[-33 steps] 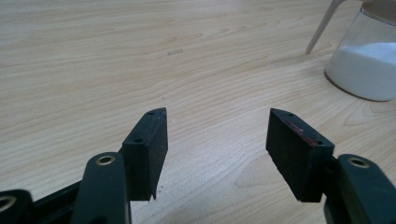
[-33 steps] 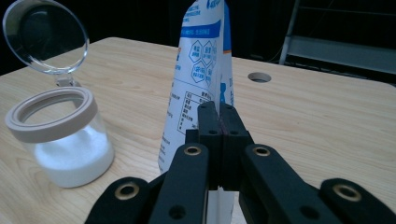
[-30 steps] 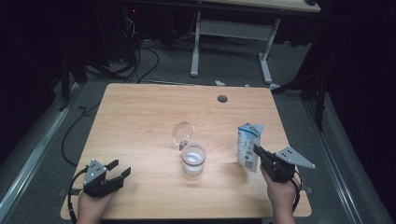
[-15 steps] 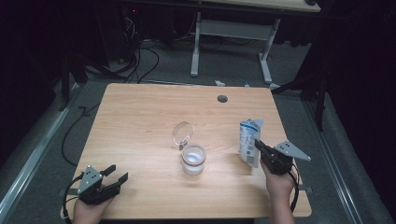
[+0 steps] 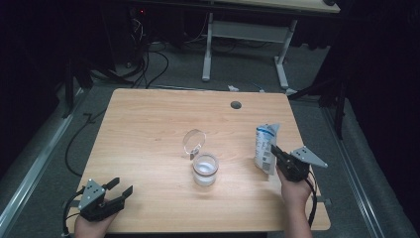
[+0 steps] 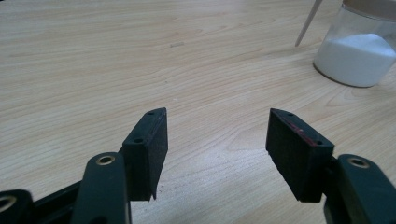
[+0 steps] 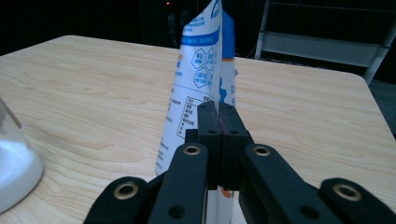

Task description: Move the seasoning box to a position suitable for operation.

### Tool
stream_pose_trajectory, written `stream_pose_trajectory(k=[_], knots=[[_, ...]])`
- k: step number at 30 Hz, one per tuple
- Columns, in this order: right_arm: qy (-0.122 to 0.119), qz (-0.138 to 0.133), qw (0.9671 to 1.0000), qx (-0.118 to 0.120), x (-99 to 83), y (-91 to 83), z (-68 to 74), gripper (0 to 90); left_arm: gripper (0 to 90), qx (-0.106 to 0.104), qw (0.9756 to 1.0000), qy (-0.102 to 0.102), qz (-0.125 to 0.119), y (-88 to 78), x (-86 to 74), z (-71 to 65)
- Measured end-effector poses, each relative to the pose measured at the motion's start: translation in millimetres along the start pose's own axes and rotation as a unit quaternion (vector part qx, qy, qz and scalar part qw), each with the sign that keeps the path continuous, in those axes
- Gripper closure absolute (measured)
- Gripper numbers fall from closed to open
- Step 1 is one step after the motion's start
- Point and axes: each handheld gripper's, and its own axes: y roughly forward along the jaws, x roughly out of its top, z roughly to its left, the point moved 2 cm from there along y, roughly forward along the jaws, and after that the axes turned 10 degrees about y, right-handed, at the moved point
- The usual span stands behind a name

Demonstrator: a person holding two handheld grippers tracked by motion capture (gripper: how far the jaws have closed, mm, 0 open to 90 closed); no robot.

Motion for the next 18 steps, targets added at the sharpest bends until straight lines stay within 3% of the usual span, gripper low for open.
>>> stream_pose_trajectory(k=[10,18], knots=[[0.003,0.001,1.0000,-0.006,-8.9,-10.9,-4.2,89.5,39.3,-0.014,0.9998,0.011,-0.001,8.3,5.4,-3.2],[0.004,0.004,1.0000,-0.007,-13.7,-15.6,-3.3,88.7,39.2,-0.022,0.9997,0.009,0.002,14.7,7.2,-3.0]])
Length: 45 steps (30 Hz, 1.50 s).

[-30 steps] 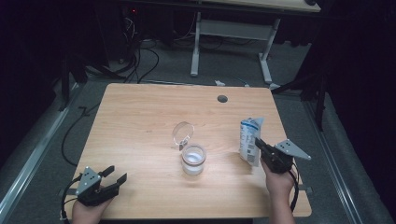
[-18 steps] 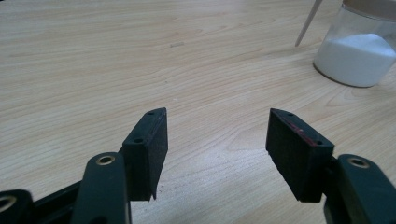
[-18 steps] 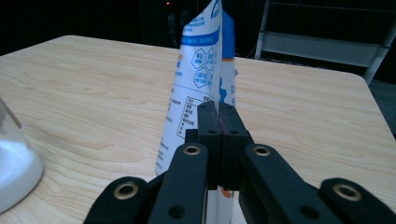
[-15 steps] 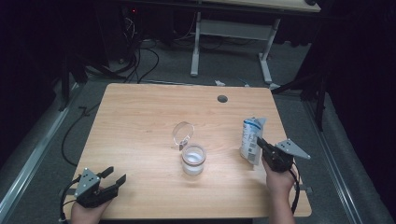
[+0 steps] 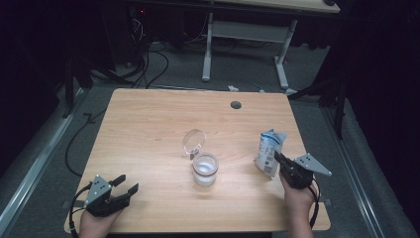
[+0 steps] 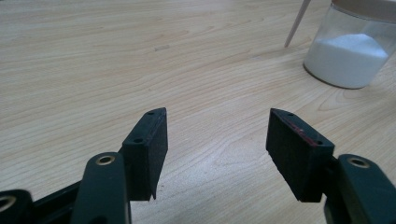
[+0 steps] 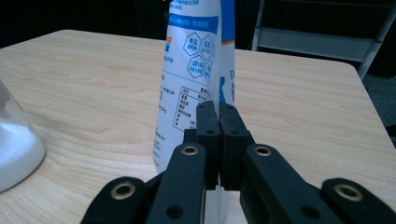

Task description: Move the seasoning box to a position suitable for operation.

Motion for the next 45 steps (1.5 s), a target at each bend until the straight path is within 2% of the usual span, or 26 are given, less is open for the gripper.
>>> stream_pose_trajectory(k=[7,18,25,31,35,39,45], knots=[[-0.001,0.009,1.0000,-0.003,-3.7,-1.8,2.2,83.5,39.2,-0.004,1.0000,0.004,0.000,3.4,2.5,-1.6],[0.010,0.020,0.9997,-0.004,-3.6,2.9,4.2,64.9,39.2,-0.005,1.0000,0.002,0.001,4.1,1.8,-0.5],[0.005,0.026,0.9997,-0.004,-2.8,5.0,7.3,56.3,39.1,-0.007,0.9999,0.007,0.005,4.8,0.8,-1.1],[-0.001,0.030,0.9994,-0.014,-3.3,7.6,9.2,47.3,39.1,-0.008,0.9999,0.008,0.006,5.3,0.9,-0.9],[-0.004,0.032,0.9993,-0.018,-3.7,9.3,9.6,46.1,39.1,-0.007,0.9999,0.009,0.006,3.9,1.5,-1.2],[0.004,0.029,0.9994,-0.016,-2.9,9.3,9.7,43.7,39.1,-0.005,0.9999,0.010,0.008,4.5,1.5,-1.2],[0.004,0.034,0.9991,-0.024,-3.1,8.1,9.9,44.5,39.1,-0.003,0.9998,0.013,0.012,7.4,2.3,-3.1]])
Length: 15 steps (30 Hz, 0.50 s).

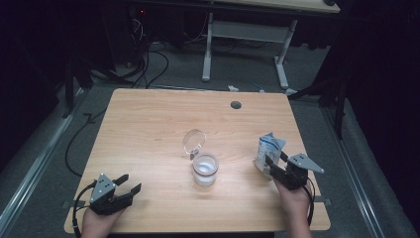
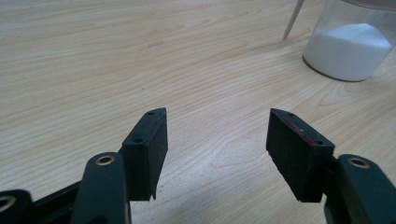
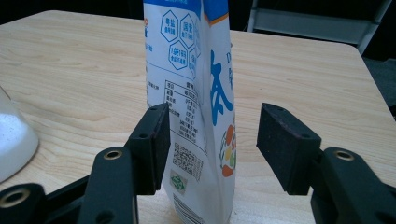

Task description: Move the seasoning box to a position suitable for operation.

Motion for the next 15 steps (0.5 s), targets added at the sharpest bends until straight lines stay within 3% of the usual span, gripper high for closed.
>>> stream_pose_trajectory(k=[15], knots=[[0.006,-0.002,0.9999,-0.013,-3.7,-17.9,3.3,44.8,39.7,-0.009,0.9999,0.010,0.000,15.2,13.4,-6.0]])
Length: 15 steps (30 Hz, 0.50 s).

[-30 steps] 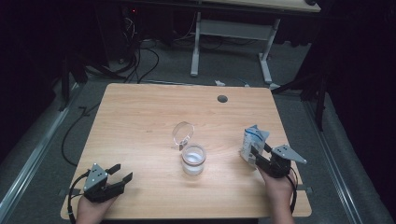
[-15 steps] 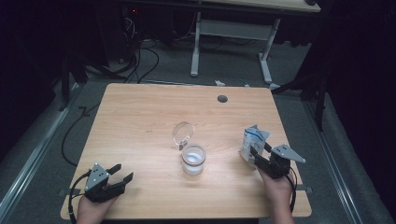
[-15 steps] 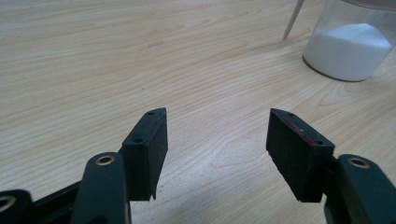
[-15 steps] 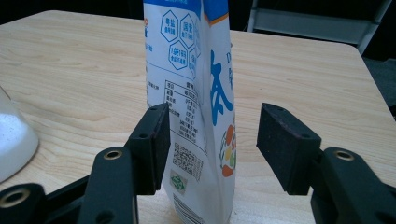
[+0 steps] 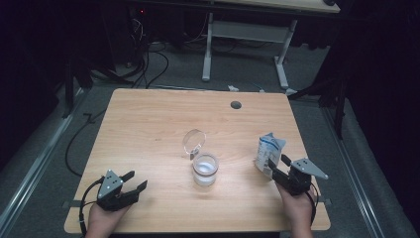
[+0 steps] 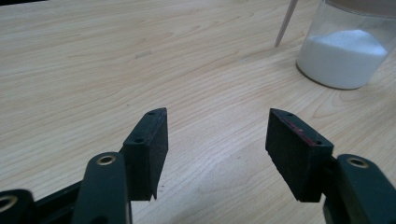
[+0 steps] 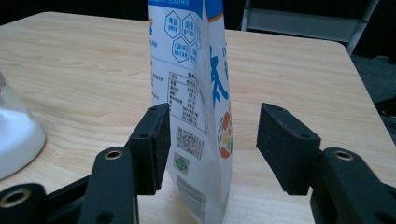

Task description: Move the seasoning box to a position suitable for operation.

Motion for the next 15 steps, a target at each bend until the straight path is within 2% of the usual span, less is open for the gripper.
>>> stream_pose_trajectory(k=[4,8,15], knots=[[-0.002,0.001,1.0000,-0.004,-3.5,-6.8,-0.8,44.8,39.9,-0.007,1.0000,-0.004,0.001,7.3,4.3,0.0],[-0.001,0.007,1.0000,-0.004,-8.2,-12.3,-0.2,44.8,40.3,-0.015,0.9997,-0.017,0.001,14.8,8.4,1.2],[-0.010,0.010,0.9999,-0.007,-14.9,-22.7,5.9,46.1,40.1,-0.018,0.9998,-0.010,-0.001,27.2,15.6,-1.4]])
